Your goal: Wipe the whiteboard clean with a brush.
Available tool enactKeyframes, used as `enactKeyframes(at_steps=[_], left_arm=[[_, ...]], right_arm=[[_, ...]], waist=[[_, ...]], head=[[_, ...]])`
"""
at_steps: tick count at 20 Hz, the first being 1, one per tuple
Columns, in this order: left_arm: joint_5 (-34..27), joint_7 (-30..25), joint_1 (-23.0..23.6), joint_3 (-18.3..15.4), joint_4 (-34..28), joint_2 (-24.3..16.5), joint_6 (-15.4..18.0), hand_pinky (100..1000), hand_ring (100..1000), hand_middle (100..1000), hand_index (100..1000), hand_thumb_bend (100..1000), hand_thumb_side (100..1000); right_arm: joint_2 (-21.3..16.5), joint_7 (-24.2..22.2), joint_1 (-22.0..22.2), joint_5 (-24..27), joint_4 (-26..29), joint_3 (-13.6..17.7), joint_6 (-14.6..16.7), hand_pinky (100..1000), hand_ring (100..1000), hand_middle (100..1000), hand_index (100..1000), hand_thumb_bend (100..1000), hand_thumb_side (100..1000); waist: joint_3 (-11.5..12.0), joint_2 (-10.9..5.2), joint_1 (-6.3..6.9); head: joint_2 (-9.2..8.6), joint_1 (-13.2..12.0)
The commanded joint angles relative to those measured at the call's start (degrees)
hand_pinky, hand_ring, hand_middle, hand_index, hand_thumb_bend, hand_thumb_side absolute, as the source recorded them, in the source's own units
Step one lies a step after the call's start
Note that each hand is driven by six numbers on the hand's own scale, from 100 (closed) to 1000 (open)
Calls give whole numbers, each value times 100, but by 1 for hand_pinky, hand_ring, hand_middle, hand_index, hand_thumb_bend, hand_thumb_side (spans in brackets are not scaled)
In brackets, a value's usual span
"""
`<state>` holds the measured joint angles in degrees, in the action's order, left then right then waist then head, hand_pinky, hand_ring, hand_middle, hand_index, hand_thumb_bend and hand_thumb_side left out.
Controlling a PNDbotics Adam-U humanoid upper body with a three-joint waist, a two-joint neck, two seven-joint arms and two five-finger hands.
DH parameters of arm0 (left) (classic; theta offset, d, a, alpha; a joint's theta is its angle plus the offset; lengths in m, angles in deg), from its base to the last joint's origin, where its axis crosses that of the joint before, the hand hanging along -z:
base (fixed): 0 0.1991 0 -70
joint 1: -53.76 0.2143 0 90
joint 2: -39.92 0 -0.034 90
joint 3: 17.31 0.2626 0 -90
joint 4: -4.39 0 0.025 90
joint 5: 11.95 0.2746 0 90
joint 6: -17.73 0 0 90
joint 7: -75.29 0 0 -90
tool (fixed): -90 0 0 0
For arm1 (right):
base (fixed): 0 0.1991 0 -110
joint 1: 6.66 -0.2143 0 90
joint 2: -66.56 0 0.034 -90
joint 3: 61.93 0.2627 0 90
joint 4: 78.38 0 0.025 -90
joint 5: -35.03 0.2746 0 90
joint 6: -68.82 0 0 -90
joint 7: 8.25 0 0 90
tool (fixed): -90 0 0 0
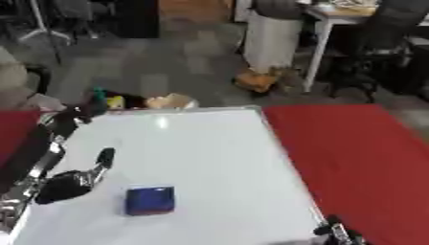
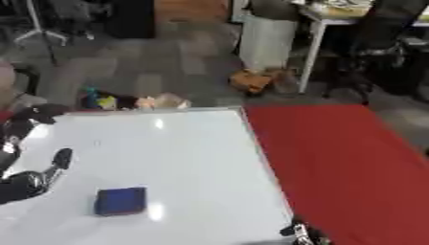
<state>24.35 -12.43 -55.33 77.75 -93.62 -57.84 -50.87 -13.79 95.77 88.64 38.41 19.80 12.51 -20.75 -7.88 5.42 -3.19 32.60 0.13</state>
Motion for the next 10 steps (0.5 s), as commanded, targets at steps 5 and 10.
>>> enactKeyframes(at_steps=[5, 10], left_arm=[[7, -23, -110, -17, -51, -101, 1, 742, 878, 818, 929, 201, 656], [5, -43, -89, -3, -40, -102, 12, 743, 877, 818, 930, 199, 660]], right_arm=[[-53, -12, -45, -28, 85, 13, 11, 415, 350, 151, 549, 100, 841], [-70, -9, -30, -24, 94, 16, 12, 415, 350, 151, 549, 100, 839]], waist=[[-8, -22, 28], [-6, -58, 24]], head=[[-33, 4], [-69, 17]])
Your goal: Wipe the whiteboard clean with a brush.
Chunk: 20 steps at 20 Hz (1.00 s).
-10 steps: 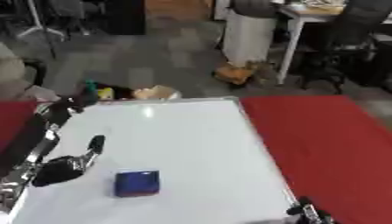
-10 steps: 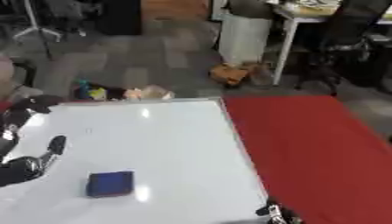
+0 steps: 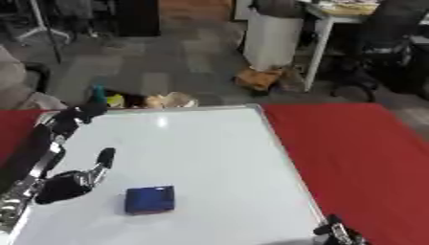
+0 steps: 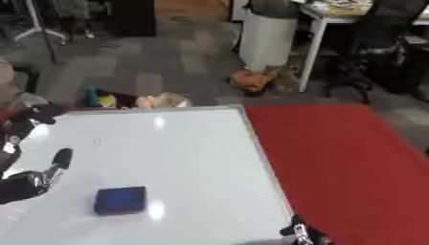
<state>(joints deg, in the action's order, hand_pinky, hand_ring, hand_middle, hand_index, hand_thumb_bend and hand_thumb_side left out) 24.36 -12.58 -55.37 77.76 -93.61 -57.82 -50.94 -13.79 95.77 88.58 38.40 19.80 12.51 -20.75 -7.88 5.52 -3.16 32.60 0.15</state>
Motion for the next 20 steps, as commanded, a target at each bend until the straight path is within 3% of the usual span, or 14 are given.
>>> enactKeyframes(at_steps=[1, 20], left_arm=[[14, -47, -84, 7, -37, -107, 30, 743, 877, 817, 930, 197, 662], [514, -577, -135, 661, 417, -43, 490, 750, 871, 793, 931, 100, 765]], right_arm=[[-71, -10, -23, -24, 96, 15, 11, 415, 350, 151, 549, 100, 839], [-75, -33, -48, -20, 91, -8, 19, 416, 351, 152, 549, 100, 841]], waist=[[-4, -66, 20], [-35, -46, 35]], head=[[-76, 12], [-31, 12]])
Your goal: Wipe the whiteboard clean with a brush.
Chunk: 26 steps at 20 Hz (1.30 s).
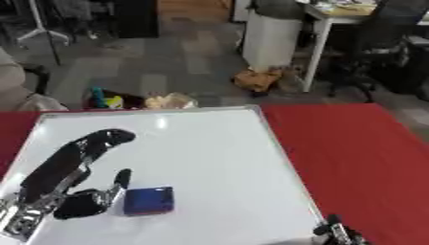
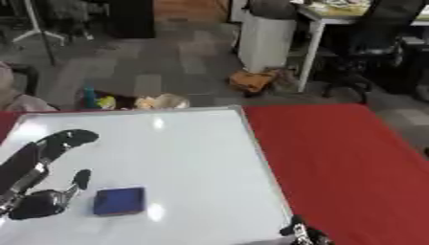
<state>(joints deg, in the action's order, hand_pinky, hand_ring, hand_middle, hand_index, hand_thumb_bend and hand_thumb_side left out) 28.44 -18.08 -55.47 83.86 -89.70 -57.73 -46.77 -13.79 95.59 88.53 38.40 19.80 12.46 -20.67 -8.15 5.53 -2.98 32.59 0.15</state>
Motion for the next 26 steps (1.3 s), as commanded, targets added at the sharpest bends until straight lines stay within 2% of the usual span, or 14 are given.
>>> enactKeyframes(at_steps=[1, 15, 26], left_arm=[[136, -28, -132, 76, 69, -42, 93, 749, 871, 791, 931, 100, 768], [401, -118, -212, 290, 514, 81, 298, 748, 857, 757, 936, 100, 819], [408, -406, -270, 378, 676, 172, 400, 746, 845, 718, 945, 100, 880]], right_arm=[[-75, -18, -44, -19, 89, -6, 10, 416, 351, 152, 549, 100, 841], [-66, -24, -41, -20, 88, -11, 11, 416, 351, 152, 550, 100, 841], [-55, -28, -42, -18, 77, -16, 14, 416, 351, 152, 550, 100, 843]], waist=[[-7, -47, 18], [-21, -38, 6], [-50, -24, 7]], head=[[-31, 8], [-39, -16], [16, -38]])
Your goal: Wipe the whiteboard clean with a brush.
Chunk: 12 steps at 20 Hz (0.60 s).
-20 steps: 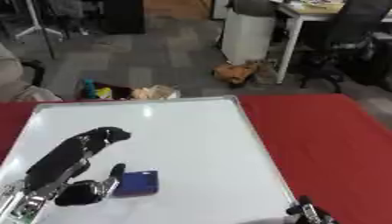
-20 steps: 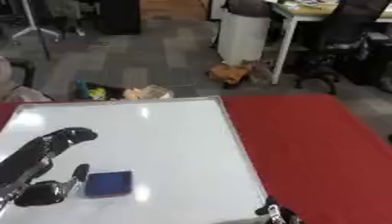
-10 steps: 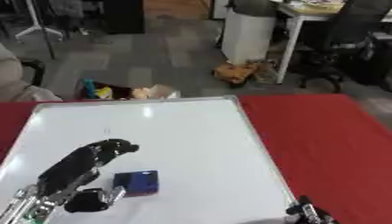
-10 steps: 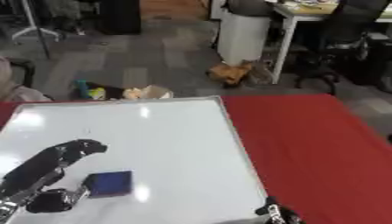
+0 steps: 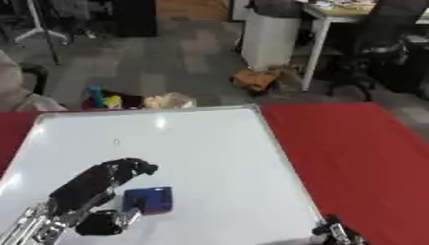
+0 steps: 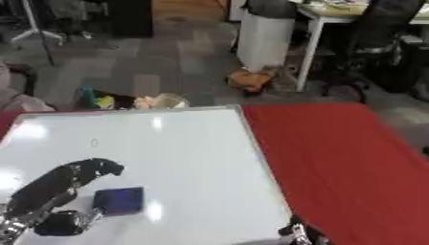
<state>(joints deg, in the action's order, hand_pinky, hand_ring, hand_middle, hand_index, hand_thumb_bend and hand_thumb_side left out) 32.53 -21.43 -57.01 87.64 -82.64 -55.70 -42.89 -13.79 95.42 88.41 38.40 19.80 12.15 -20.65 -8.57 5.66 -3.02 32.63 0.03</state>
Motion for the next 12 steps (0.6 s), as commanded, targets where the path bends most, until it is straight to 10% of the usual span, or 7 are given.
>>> enactKeyframes(at_steps=[1, 12], left_arm=[[-10, -105, -126, 6, -17, -24, 15, 745, 845, 714, 946, 100, 888], [-54, -509, -224, 66, 74, 55, 69, 748, 846, 699, 948, 100, 935]], right_arm=[[-54, -11, -30, -19, 75, 14, 12, 416, 351, 152, 550, 100, 843], [-43, -16, -24, -21, 78, 9, 11, 417, 351, 152, 550, 100, 842]], waist=[[-10, -34, 9], [-20, -26, -10]], head=[[18, -33], [122, -46]])
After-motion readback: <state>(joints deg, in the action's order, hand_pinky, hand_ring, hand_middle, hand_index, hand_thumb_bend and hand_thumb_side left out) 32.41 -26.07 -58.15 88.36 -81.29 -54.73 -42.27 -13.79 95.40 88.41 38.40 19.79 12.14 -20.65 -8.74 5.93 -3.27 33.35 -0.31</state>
